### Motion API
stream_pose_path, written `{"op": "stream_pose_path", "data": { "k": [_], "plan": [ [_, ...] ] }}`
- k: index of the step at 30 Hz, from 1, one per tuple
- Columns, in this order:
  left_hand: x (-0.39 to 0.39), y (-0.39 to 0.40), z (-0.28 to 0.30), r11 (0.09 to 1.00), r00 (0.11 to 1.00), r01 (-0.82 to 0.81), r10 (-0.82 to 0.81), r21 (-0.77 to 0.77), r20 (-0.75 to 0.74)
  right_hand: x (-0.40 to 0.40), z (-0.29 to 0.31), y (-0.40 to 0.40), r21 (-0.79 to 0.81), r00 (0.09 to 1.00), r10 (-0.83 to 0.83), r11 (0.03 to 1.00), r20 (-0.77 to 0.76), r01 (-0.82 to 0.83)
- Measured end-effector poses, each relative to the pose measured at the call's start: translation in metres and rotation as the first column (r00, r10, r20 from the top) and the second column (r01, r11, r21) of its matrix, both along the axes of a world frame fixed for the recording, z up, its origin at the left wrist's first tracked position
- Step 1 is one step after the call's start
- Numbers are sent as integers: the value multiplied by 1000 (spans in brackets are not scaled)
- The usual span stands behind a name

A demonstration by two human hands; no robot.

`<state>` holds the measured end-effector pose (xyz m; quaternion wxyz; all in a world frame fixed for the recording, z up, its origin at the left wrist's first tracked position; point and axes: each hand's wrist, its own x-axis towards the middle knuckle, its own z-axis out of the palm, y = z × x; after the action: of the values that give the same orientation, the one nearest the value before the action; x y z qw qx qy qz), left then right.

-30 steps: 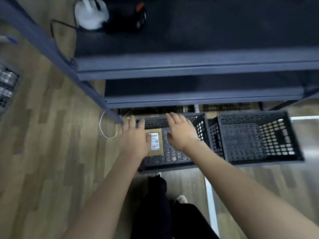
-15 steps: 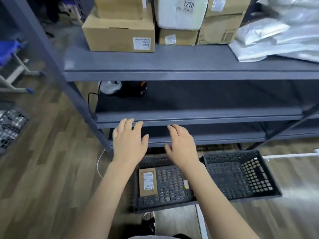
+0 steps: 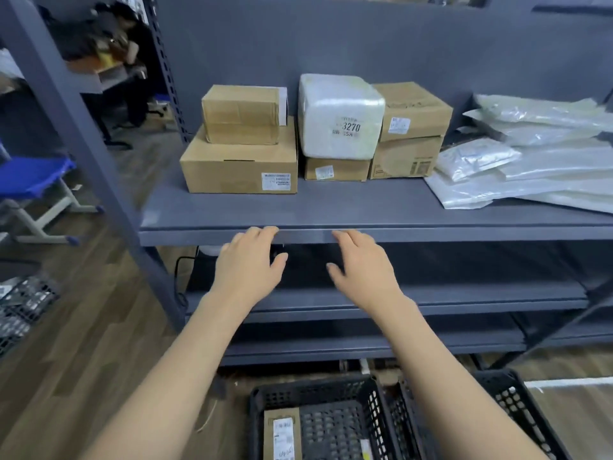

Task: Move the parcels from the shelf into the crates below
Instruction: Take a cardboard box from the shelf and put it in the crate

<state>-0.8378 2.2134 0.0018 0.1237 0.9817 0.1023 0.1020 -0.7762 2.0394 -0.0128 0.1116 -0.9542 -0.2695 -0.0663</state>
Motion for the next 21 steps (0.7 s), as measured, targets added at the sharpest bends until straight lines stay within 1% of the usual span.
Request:
{"op": "stream_pose_path", "data": {
  "k": [5, 8, 11, 15, 19, 21],
  "plan": [
    [59, 37, 48, 997, 1000, -15, 15, 80, 8, 65, 56, 28, 5, 997, 78, 997, 27, -78],
    [89, 65, 72, 995, 998, -51, 47, 90, 43, 101, 85, 58, 49, 989, 145, 988, 34, -147],
    [115, 93, 86, 981, 991, -112, 98, 156, 95, 129, 105, 93, 60, 980, 192, 979, 42, -195],
    [147, 117, 93, 972, 980, -181, 166, 147, 111, 159, 108, 142, 100, 970, 240, 965, 38, -243],
    [176, 133, 92, 968, 978, -202, 193, 149, 75, 185, 102, 178, 130, 977, 201, 970, 65, -208],
    [189, 142, 91, 968, 976, -214, 208, 132, 56, 198, 100, 190, 165, 987, 150, 973, 64, -158]
  ]
}}
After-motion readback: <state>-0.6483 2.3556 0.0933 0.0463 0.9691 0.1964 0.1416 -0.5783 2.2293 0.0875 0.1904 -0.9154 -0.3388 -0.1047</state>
